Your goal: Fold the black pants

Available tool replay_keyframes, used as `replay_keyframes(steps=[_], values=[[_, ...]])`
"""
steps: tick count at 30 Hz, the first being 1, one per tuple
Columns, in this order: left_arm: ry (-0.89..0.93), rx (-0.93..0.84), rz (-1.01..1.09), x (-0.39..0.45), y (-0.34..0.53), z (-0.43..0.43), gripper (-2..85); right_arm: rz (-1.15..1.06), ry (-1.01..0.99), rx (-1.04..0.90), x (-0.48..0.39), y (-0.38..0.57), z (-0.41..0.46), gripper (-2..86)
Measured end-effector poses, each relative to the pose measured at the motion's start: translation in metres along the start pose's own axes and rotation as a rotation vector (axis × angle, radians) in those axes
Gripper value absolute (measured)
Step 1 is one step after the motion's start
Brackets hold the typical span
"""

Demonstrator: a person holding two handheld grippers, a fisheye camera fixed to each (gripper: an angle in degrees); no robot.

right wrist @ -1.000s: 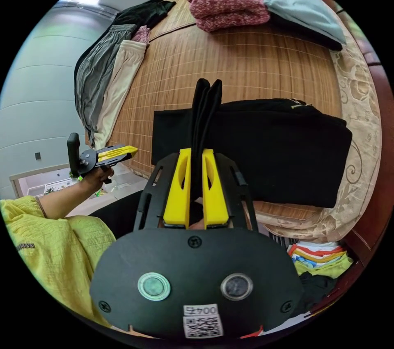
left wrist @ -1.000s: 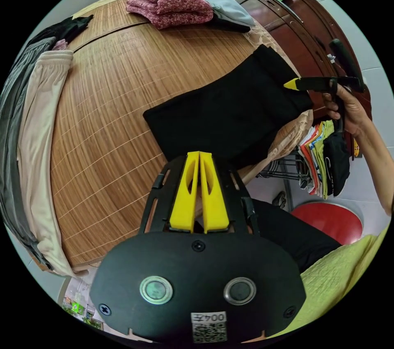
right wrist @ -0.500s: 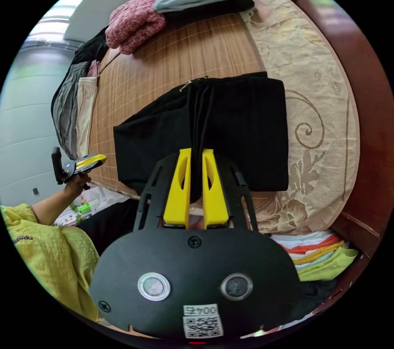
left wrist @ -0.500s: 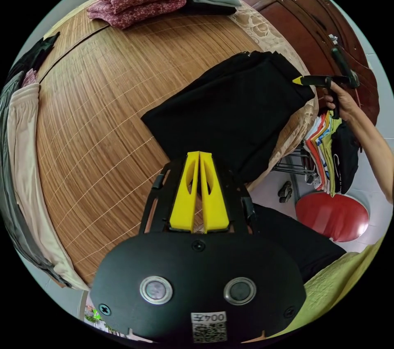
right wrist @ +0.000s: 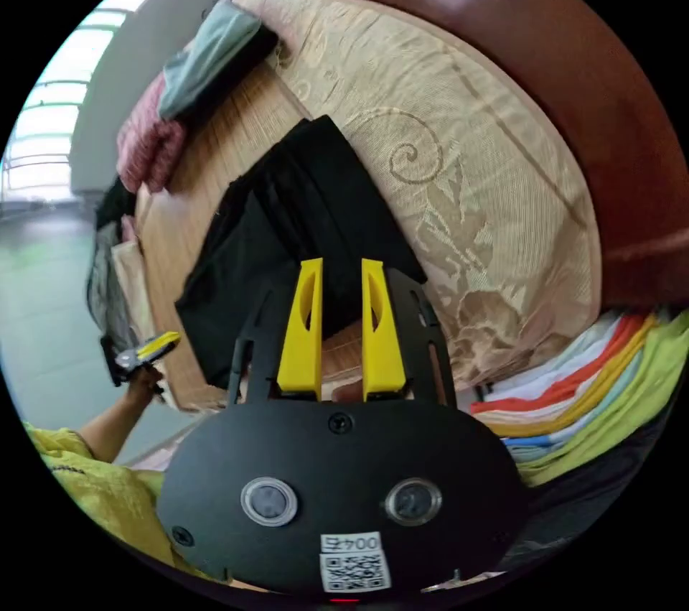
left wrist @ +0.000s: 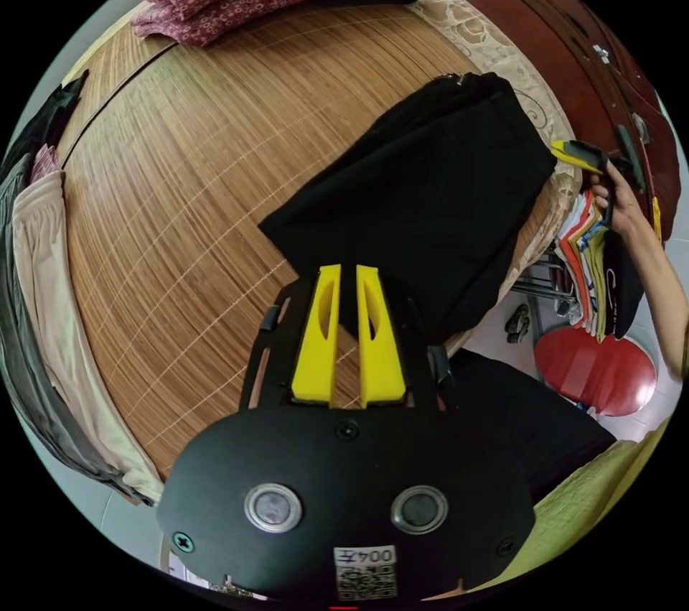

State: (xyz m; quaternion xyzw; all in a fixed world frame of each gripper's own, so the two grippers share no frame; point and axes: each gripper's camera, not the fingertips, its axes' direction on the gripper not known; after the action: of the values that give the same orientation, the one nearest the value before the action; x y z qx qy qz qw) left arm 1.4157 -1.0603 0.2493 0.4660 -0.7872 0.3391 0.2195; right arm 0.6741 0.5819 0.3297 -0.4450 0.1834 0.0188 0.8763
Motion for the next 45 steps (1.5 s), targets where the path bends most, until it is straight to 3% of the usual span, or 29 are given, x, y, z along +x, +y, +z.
replay_keyframes(steps=[3, 6, 9, 13, 17, 27, 36, 45], values=[[-0.016, 0.015, -0.052, -0.035, -0.012, -0.011, 8.4, 0.143, -0.251, 0.094, 0.024, 0.038, -0.004, 13.4], [0.001, 0.04, -0.062, -0.073, -0.024, -0.019, 12.9, 0.234, -0.274, 0.137, 0.028, 0.071, 0.01, 17.8], [-0.004, 0.027, 0.056, -0.09, -0.041, -0.022, 16.6, 0.302, -0.308, 0.157, 0.022, 0.087, 0.03, 18.7], [-0.036, -0.029, 0.268, -0.089, -0.067, -0.021, 17.0, 0.302, -0.242, 0.164, -0.001, 0.08, 0.05, 17.7], [0.044, -0.096, 0.355, -0.093, -0.087, -0.007, 14.4, 0.326, -0.121, 0.138, -0.018, 0.067, 0.06, 14.4], [0.195, -0.076, 0.276, -0.138, -0.086, -0.022, 3.8, 0.268, 0.078, 0.075, -0.058, 0.038, 0.076, 8.4], [0.257, -0.033, 0.19, -0.174, 0.016, -0.042, 1.8, 0.095, 0.122, 0.022, -0.129, 0.008, 0.109, 6.7], [0.336, -0.02, -0.2, -0.245, 0.208, -0.044, 1.7, -0.252, 0.089, -0.111, -0.282, -0.001, 0.189, 6.6]])
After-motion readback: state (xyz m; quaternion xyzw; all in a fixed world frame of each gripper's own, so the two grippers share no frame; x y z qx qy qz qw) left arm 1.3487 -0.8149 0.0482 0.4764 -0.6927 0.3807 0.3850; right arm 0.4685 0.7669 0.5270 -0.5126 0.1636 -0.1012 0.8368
